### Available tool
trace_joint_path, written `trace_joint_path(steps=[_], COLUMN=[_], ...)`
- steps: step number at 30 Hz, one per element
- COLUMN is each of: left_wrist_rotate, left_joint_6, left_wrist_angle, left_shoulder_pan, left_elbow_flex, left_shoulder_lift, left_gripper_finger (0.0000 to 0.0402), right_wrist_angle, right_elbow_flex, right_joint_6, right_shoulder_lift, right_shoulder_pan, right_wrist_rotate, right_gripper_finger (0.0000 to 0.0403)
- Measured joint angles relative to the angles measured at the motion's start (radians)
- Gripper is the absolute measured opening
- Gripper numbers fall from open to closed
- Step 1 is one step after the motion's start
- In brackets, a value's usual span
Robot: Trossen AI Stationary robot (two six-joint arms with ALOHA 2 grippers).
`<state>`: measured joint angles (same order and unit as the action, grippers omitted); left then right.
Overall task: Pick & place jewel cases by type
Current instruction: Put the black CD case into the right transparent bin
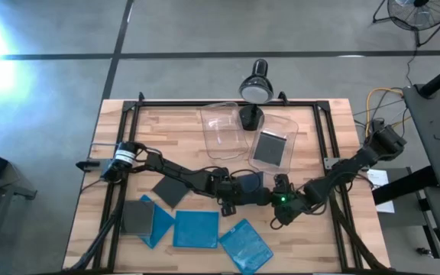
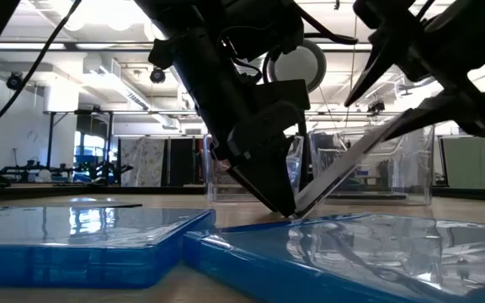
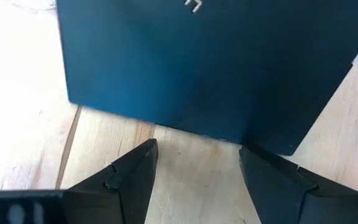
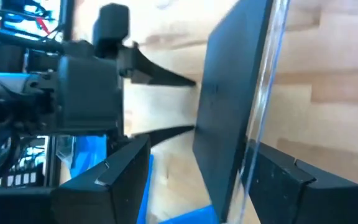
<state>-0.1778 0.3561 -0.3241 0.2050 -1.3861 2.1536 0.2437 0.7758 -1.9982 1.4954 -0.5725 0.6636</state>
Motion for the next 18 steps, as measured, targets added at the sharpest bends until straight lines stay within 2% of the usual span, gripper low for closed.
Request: trace_joint_path(steps=[5, 14, 18], left_wrist_rotate=[-0.007, -0.053, -0.084], left_joint_6=[0.033, 0.047, 0.067], left_wrist_angle=[0.0, -0.005, -0.011], left_shoulder_pan=[0.003, 0.027, 0.036], left_elbow_flex=[0.0, 0.0, 0.0], left_shoulder_lift=[0.0, -0.014, -0.049], left_gripper_finger=[0.0214, 0.0213, 0.0213], right_wrist_angle=[-0.001, 0.004, 0.008], right_elbow_flex=[-0.001, -0.001, -0.001], right_joint_6=[-0.047, -0.071, -0.074], right_shoulder_lift=[0.011, 0.01, 0.01], right_shoulder_pan=[0.009, 0.009, 0.009], right_wrist_rotate=[-0.04, -0.081, -0.117], right_gripper_finger=[0.0196, 0.0048, 0.0014])
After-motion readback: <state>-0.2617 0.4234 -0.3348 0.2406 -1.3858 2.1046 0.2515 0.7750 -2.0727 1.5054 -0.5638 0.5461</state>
